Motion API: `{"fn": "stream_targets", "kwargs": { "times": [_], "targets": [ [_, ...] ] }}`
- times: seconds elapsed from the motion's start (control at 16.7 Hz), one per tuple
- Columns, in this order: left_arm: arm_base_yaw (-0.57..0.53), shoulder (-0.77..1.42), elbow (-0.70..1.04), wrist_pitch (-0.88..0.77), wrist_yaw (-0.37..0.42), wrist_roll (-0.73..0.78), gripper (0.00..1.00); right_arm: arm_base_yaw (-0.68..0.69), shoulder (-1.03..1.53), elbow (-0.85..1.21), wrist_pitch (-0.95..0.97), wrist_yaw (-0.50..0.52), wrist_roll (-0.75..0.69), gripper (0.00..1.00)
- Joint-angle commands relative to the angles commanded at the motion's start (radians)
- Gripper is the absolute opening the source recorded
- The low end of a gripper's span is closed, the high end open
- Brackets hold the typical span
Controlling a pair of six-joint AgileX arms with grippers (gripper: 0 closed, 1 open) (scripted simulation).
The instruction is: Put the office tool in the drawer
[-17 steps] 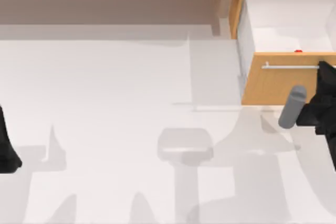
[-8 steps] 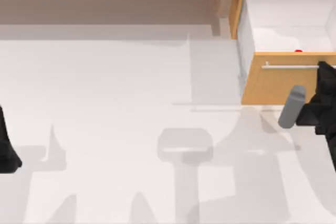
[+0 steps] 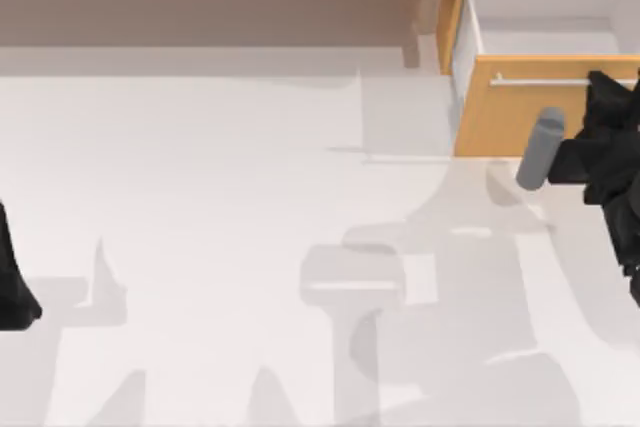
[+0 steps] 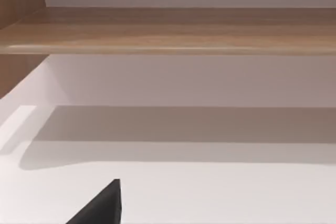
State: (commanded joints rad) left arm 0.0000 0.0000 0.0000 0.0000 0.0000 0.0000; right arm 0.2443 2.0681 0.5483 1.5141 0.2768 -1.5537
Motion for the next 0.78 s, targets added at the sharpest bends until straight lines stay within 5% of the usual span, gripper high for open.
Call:
{"fn": "stream_targets", "kwargs": {
  "times": [0.78],
  "targets": [
    [0.000,0.000,0.000,0.000,0.000,0.000,1.00,-0.044,0.104,0.260,-0.159,-0.047,0.001,0.00]
  ]
}}
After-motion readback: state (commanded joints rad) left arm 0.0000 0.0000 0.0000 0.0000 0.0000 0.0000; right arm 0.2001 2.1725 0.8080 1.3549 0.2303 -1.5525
